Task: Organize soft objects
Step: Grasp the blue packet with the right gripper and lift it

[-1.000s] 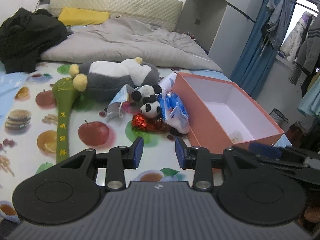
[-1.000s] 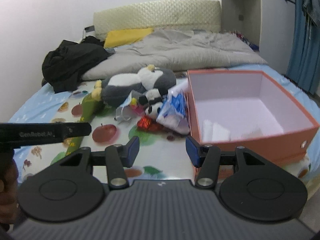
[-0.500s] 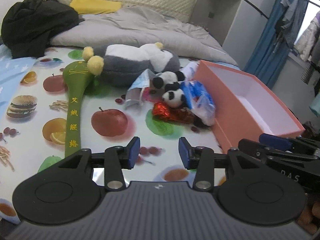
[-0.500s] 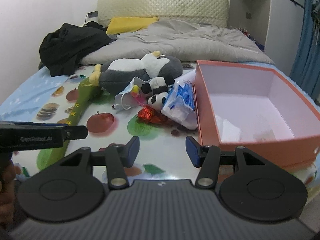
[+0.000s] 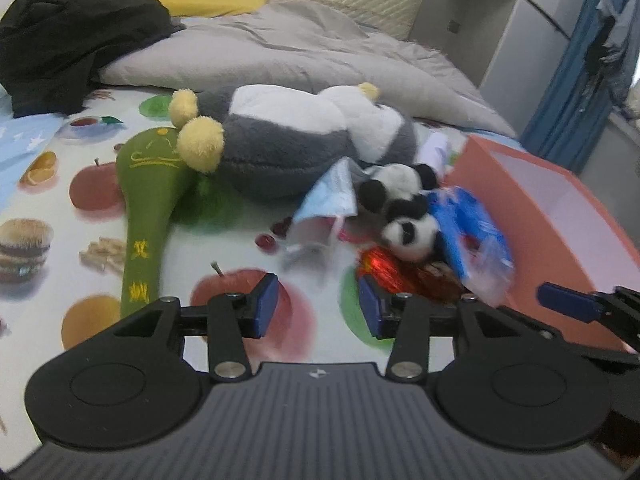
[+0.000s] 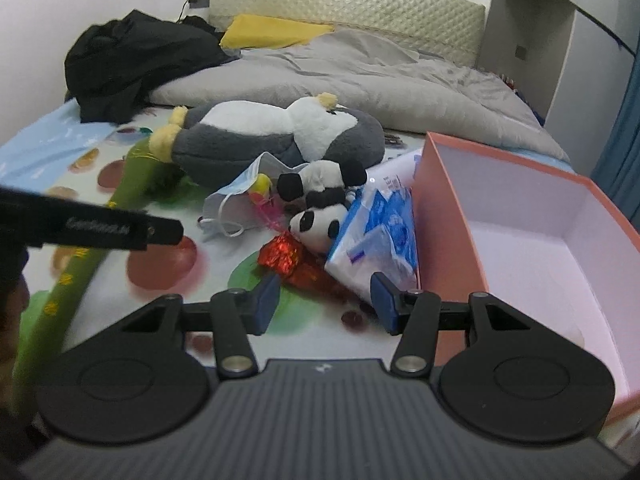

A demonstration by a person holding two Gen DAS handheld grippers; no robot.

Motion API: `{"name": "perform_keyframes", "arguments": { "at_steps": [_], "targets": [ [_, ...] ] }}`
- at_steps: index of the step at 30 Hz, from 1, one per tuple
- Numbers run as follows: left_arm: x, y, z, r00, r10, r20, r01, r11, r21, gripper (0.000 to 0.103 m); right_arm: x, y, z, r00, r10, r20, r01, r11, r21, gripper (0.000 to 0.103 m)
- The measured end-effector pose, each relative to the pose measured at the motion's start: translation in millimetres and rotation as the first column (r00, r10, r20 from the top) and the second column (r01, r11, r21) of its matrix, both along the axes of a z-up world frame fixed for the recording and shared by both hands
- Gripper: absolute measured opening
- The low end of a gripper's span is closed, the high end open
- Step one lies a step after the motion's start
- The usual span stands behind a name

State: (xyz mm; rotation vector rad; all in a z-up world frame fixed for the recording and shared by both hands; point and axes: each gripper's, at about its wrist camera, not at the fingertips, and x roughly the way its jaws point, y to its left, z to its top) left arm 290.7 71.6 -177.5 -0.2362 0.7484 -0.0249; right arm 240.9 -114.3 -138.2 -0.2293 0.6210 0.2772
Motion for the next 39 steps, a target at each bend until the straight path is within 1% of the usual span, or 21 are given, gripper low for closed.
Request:
{"name": "perform_keyframes", "arguments": {
  "at_steps": [2,3,4,5,6,8,11,17,18,19,20,21,22,23,24,25,26,30,39],
  "targets": [
    [14,2,-5,1.0,-0.003,-0.002,0.003,1.0,-0.002,0.051,10,5,-4,1.0,0.007,0.011,-0.007,1.0,-0.025,0.053],
    [22,4,-8,1.0,-0.008,-0.006,0.008,1.0,-0.012,0.053,15,7,-6,1.0,0.009,0.015,-0.008,0.999,-0.036,0.053],
    [30,5,-11,1.0,-0.01,-0.01,0.01,1.0,-0.019,0.058,20,9,-9,1.0,0.011,0.02,-0.01,0.999,-0.049,0.053],
    [35,5,-13,1.0,-0.008,-0.008,0.008,1.0,-0.017,0.068,24,11,-11,1.0,0.013,0.023,-0.011,0.998,-0.062,0.053],
    [41,5,-15,1.0,-0.008,0.006,0.008,1.0,-0.006,0.069,29,14,-14,1.0,0.016,0.027,-0.014,0.997,-0.08,0.052],
    [52,4,-18,1.0,-0.012,0.012,0.012,1.0,0.016,0.069,37,17,-19,0.999,0.022,0.032,-0.018,0.994,-0.111,0.051],
    [68,6,-25,1.0,-0.017,0.007,0.017,1.0,0.017,0.069,47,21,-28,0.999,0.025,0.031,-0.02,0.988,-0.154,0.051],
    [96,-1,-39,0.998,-0.057,0.005,0.056,0.997,0.056,0.069,55,21,-40,1.0,0.022,0.008,-0.02,0.982,-0.186,0.039],
    [99,-2,-40,0.998,-0.057,0.009,0.056,0.996,0.062,0.067,56,21,-42,1.0,0.023,0.007,-0.022,0.982,-0.188,0.033],
    [101,-3,-41,0.998,-0.055,0.013,0.054,0.996,0.064,0.061,56,20,-43,1.0,0.022,0.005,-0.021,0.982,-0.188,0.028],
    [104,-3,-41,0.998,-0.056,0.012,0.055,0.997,0.06,0.056,56,19,-43,1.0,0.022,0.002,-0.021,0.982,-0.186,0.027],
    [105,-3,-41,0.998,-0.057,0.008,0.056,0.997,0.052,0.045,57,19,-43,1.0,0.024,-0.001,-0.024,0.983,-0.183,0.024],
    [106,-3,-41,0.998,-0.055,0.007,0.055,0.998,0.044,0.039,56,18,-43,1.0,0.028,-0.001,-0.027,0.983,-0.181,0.022],
    [106,-3,-40,0.999,-0.05,0.011,0.05,0.998,0.039,0.029,56,18,-42,1.0,0.028,0.001,-0.028,0.983,-0.181,0.021],
    [105,-3,-38,0.999,-0.049,0.016,0.048,0.998,0.039,0.018,56,18,-41,1.0,0.027,0.003,-0.026,0.983,-0.181,0.017],
    [103,-3,-35,0.999,-0.049,0.022,0.048,0.998,0.041,0.014,55,17,-39,1.0,0.024,0.006,-0.023,0.984,-0.179,0.014],
    [99,-4,-32,0.999,-0.045,0.026,0.044,0.998,0.043,0.008,54,17,-38,1.0,0.021,0.01,-0.019,0.984,-0.176,0.014],
    [83,-4,-16,0.998,-0.027,0.064,0.025,0.999,0.04,0.003,46,13,-25,0.999,0.02,0.036,-0.014,0.985,-0.169,0.011],
    [30,3,14,0.992,0.055,0.11,-0.056,0.998,0.001,0.002,19,5,0,0.997,0.012,0.08,0.002,0.985,-0.174,0.01]
  ]
}}
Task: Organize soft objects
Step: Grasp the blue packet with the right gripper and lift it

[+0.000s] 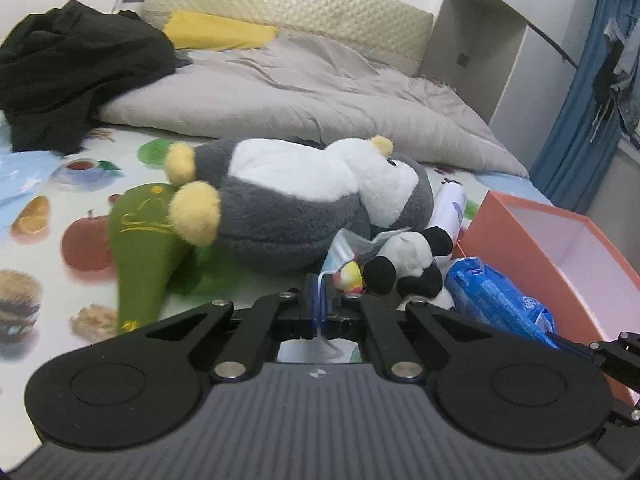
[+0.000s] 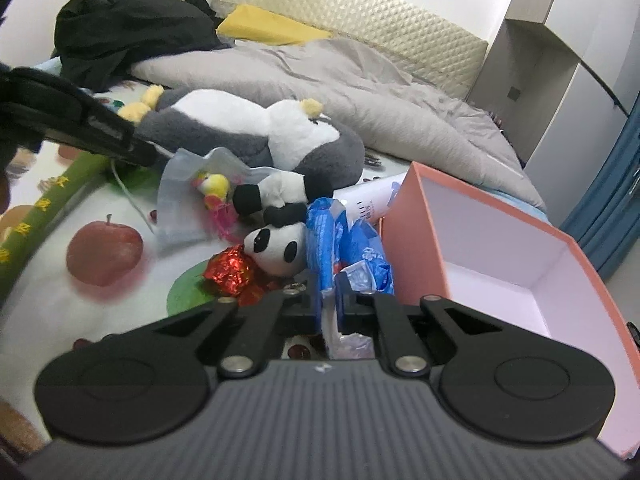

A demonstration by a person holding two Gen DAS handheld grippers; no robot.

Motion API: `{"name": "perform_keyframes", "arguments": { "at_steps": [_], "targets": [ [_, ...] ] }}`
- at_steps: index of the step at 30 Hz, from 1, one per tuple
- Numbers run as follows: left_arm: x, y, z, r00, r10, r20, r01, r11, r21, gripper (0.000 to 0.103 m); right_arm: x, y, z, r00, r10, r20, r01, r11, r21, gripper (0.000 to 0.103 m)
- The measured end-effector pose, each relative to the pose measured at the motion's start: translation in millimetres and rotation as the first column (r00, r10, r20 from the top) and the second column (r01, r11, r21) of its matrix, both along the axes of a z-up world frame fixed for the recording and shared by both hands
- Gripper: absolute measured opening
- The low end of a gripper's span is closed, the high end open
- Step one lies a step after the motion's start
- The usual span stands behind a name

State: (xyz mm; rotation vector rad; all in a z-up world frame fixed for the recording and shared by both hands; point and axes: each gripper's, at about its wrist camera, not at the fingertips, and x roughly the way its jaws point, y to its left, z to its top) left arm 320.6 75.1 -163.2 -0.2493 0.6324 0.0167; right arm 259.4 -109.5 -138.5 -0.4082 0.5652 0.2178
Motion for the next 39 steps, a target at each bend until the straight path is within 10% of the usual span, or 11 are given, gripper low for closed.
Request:
{"name": "perform_keyframes", "arguments": {
  "at_steps": [30,35,39],
  "targets": [
    [-161,3,-18,0.983,0.005,-0.182,-0.024,0.995,-0.101,0.003,-97,3,-17,0.972,0.178,-0.153,-0.171,0.983,0.06,0.02],
    [-169,11,-12,0.985,0.005,-0.172,-0.029,0.99,-0.138,0.042,-95,-7,-8,0.962,0.197,-0.189,-0.157,0.965,0.208,0.044],
    [-173,13,4,0.991,-0.01,-0.13,-0.008,0.991,-0.131,0.045,-97,-10,-1,0.96,0.21,-0.185,-0.152,0.946,0.285,0.05]
  ]
}}
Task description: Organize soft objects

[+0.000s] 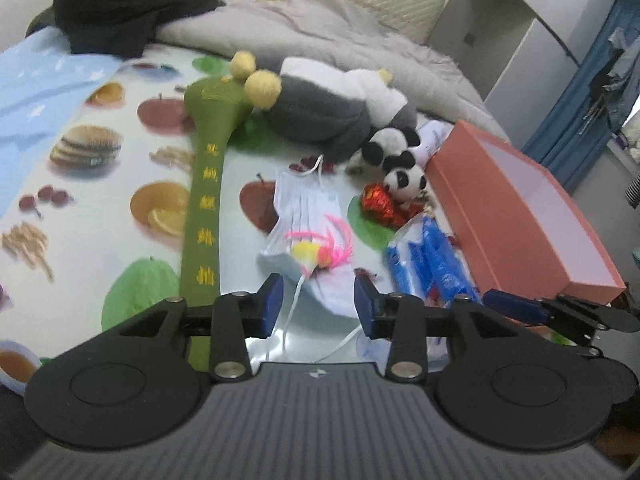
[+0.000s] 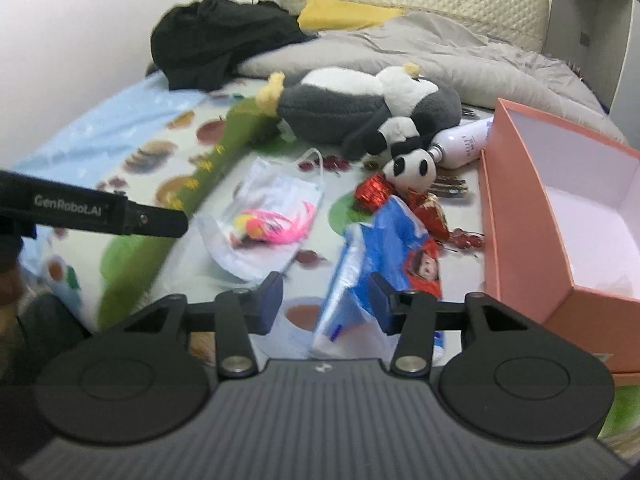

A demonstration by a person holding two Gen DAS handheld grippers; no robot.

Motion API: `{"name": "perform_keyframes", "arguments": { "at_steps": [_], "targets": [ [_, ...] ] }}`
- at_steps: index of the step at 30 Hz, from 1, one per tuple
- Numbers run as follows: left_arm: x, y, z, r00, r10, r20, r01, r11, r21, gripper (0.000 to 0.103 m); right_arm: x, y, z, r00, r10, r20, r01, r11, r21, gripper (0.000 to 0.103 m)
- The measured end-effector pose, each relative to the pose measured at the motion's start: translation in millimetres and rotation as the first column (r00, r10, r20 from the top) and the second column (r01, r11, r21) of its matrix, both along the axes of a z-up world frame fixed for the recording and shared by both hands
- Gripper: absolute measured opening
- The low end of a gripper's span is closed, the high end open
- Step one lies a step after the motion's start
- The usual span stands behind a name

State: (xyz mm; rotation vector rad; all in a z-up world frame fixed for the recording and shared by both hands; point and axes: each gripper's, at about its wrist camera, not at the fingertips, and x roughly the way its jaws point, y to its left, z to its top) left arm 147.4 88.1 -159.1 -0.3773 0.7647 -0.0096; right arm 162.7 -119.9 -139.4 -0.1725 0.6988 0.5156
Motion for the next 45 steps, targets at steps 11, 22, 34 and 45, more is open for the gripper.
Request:
{"name": "perform_keyframes", "arguments": {
  "at_steps": [11,22,34,45],
  "targets": [
    [57,-23,4,0.99,-0.141,0.023,0.138,0.984,0.108,0.045,32,-17,-11,0.991,-0.133,-0.022,0.133,0.991,-0.001,0.049],
    [100,-23,-51,0.984,-0.12,-0.133,0.141,0.977,0.16,0.047,56,-16,-36,0.987,-0.125,-0.104,0.126,0.992,0.005,0.048],
    [103,-23,-66,0.983,-0.106,-0.149,0.129,0.979,0.155,0.041,65,-12,-49,0.983,-0.098,-0.153,0.1,0.995,0.009,0.021],
    [91,-23,-40,0.995,-0.082,-0.058,0.09,0.983,0.157,0.036,58,-18,-29,0.986,-0.127,-0.112,0.129,0.992,0.009,0.01]
  ]
}}
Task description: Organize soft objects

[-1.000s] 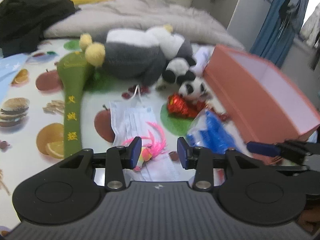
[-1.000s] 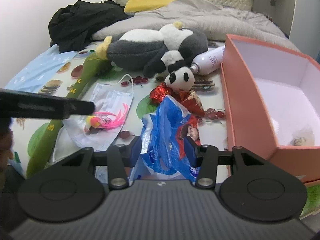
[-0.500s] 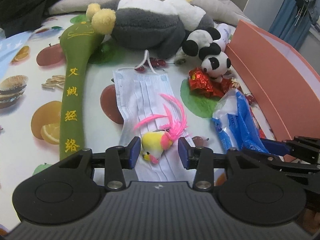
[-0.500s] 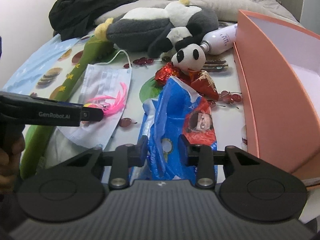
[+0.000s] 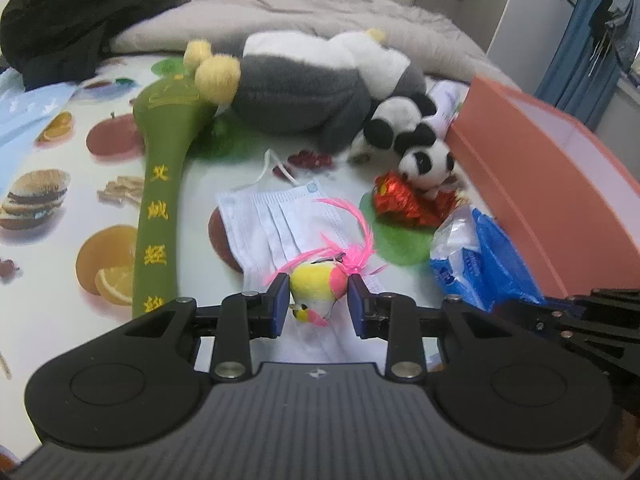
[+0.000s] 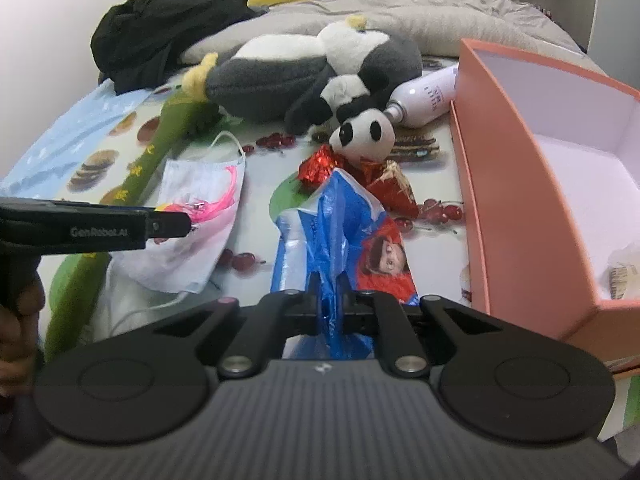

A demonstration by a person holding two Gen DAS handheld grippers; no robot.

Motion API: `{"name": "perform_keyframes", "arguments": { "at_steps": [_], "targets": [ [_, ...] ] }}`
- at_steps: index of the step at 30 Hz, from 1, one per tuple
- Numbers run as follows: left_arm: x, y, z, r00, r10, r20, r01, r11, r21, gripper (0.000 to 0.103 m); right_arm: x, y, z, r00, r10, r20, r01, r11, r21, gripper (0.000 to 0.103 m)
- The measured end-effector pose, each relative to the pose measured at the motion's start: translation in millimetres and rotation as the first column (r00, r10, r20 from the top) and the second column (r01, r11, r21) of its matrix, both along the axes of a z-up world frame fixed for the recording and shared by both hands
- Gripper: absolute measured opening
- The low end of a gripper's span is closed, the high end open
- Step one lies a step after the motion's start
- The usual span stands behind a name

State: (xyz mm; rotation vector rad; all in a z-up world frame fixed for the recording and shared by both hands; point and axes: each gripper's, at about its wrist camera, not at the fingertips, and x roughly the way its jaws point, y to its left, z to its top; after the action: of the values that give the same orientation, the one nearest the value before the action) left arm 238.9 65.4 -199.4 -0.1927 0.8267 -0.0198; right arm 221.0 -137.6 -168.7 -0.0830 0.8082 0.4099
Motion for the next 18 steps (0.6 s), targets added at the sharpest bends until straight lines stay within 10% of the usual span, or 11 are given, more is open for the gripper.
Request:
{"name": "perform_keyframes", "arguments": {
  "at_steps": [18],
  "targets": [
    [-14,1,7,0.999,0.033,-0.023,-0.036,0.99,-0.134,0.036,-12,-10,36,0.999,-0.03,0.02,0.028,0.994,0.107,0.01]
  ]
}}
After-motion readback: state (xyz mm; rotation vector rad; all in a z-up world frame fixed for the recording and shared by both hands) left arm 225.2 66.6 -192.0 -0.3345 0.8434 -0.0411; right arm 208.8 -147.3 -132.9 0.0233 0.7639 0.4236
